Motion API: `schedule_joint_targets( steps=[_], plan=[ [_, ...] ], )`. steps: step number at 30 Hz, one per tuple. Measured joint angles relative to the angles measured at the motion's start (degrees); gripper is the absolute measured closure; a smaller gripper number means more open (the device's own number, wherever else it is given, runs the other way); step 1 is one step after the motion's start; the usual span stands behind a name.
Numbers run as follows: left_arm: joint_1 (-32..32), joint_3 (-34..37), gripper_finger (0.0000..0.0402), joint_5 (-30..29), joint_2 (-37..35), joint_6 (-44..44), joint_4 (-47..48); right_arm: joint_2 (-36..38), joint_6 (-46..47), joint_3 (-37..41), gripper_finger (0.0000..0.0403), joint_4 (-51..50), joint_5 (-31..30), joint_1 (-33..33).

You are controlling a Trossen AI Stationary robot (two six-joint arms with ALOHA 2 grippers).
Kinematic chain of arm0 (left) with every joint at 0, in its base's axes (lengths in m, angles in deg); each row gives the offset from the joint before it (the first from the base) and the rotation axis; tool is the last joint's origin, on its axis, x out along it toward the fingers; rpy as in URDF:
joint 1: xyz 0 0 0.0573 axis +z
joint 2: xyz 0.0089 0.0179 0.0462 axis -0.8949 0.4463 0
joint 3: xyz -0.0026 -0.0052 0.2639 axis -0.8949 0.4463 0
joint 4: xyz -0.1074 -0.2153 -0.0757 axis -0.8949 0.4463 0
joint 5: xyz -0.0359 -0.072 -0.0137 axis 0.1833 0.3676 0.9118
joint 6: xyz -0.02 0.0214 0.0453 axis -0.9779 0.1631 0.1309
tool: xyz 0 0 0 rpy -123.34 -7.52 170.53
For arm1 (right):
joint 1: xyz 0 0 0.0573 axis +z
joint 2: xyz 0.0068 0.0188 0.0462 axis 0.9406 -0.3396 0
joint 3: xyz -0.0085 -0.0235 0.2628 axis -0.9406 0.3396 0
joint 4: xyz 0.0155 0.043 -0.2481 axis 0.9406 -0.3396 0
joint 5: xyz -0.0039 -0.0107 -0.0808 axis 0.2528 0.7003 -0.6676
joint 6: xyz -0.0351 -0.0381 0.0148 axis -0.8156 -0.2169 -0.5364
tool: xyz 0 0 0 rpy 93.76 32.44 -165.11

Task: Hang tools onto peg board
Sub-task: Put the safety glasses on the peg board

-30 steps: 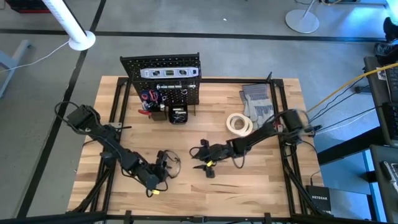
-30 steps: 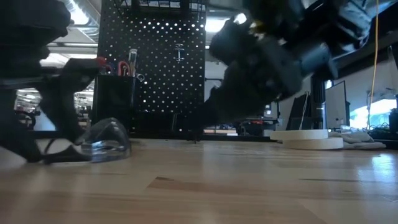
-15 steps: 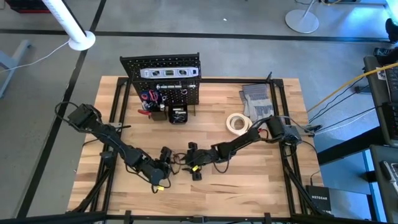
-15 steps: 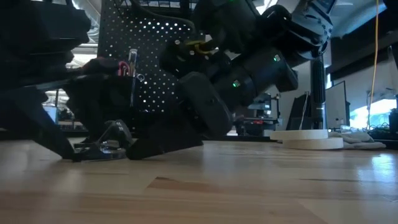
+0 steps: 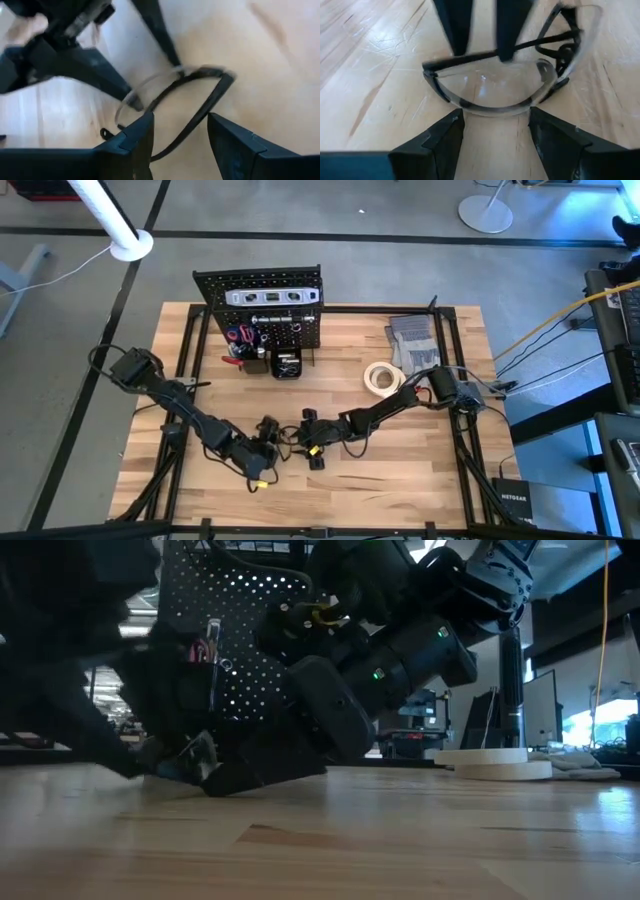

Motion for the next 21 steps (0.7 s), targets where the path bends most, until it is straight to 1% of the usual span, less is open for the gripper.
schedule_joint_targets(
  steps=[4, 8, 11, 13, 15, 17, 19, 21],
  plan=[
    [-1.98, -4.3, 0.0231, 0.35, -0.02, -5.45, 9.0, 0.0, 0.0, -0.02, 0.0176, -0.27, 0.0, 0.0],
    [-3.61, -8.69, 0.0231, 0.45, -0.04, -12.93, 20.53, -0.02, 0.0, -0.02, 0.0176, -0.35, 0.02, 0.0],
    [-4.4, -10.72, 0.0231, 0.47, -0.08, -21.04, 28.8, -0.07, 0.0, 0.0, 0.0176, -0.27, 0.04, 0.0],
    [-4.75, -10.89, 0.0231, 0.2, -0.11, -27.34, 32.8, -0.07, 0.0, 0.02, 0.0176, -0.21, 0.03, 0.0],
    [-4.79, -9.98, 0.0231, -1.48, -0.11, -31.35, 33.98, -0.09, -0.02, 0.04, 0.0176, -0.08, 0.03, 0.0],
    [-4.39, -8.37, 0.0231, -3.25, -0.11, -33.4, 32.33, -0.11, -0.02, 0.07, 0.0176, 0.13, 0.04, 0.0],
    [-3.6, -6.6, 0.0231, -3.35, -0.11, -33.34, 28.66, -0.11, -0.04, 0.09, 0.0176, 0.28, 0.03, 0.0],
    [-2.52, -4.97, 0.0231, -2.19, -0.11, -32.0, 25.05, -0.13, -0.04, 0.11, 0.0176, 0.34, 0.04, 0.0]
  ],
)
